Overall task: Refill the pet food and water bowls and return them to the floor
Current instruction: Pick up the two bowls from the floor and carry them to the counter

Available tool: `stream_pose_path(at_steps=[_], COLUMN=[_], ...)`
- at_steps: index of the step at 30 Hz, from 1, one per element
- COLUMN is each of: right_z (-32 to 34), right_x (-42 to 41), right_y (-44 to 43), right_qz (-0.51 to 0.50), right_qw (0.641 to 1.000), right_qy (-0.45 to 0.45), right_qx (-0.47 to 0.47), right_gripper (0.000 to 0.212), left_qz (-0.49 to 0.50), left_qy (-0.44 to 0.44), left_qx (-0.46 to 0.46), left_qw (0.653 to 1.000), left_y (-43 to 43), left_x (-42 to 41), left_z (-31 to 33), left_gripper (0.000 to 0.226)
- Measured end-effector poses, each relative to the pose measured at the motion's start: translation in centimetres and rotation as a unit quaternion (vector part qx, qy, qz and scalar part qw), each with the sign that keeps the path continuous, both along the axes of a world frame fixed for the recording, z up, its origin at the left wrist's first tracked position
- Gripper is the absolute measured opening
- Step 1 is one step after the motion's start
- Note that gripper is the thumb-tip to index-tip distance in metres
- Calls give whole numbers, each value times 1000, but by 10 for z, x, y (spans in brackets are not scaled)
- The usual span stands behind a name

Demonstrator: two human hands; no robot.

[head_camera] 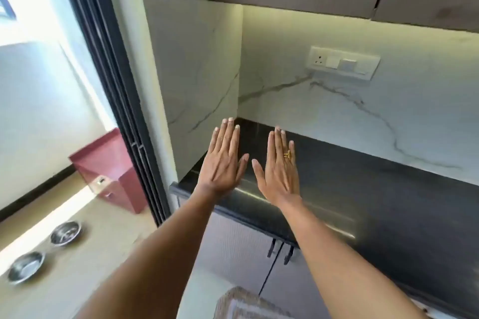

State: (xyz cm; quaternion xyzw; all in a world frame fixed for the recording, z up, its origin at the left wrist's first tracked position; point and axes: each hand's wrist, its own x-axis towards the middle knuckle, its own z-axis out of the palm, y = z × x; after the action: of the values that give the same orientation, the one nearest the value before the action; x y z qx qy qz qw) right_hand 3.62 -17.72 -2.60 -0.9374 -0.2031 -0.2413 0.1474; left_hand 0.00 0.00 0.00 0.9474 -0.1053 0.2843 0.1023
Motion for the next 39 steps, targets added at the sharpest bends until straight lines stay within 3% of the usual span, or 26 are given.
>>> stream_pose_path(at_steps=[6,18,24,31,35,39], right_z=[-70,-137,-165,-193,-201,-206], right_x=[-42,-97,-111,-80,-51,-27], right_y=[89,297,400,526,599,664], right_qz=[112,244,331,406,401,408], right_qw=[989,949,899,841,815,801], right_qy=[94,196,257,308,375,392], right_qx=[-17,-44,-128,-181,-186,-198], right_gripper=[83,78,82,59,52,44], left_qz=[93,232,325,425,497,566], left_qy=[87,220,275,307,321,342], left_qx=[-35,-39,-87,-173,-192,-234], left_qw=[991,947,901,834,783,712], left_y=[77,272,354,445,506,554], left_x=[-62,-196,-241,-251,-253,-251], left_z=[-71,-166,-189,-206,-210,-206], left_gripper=[74,72,76,84,84,63])
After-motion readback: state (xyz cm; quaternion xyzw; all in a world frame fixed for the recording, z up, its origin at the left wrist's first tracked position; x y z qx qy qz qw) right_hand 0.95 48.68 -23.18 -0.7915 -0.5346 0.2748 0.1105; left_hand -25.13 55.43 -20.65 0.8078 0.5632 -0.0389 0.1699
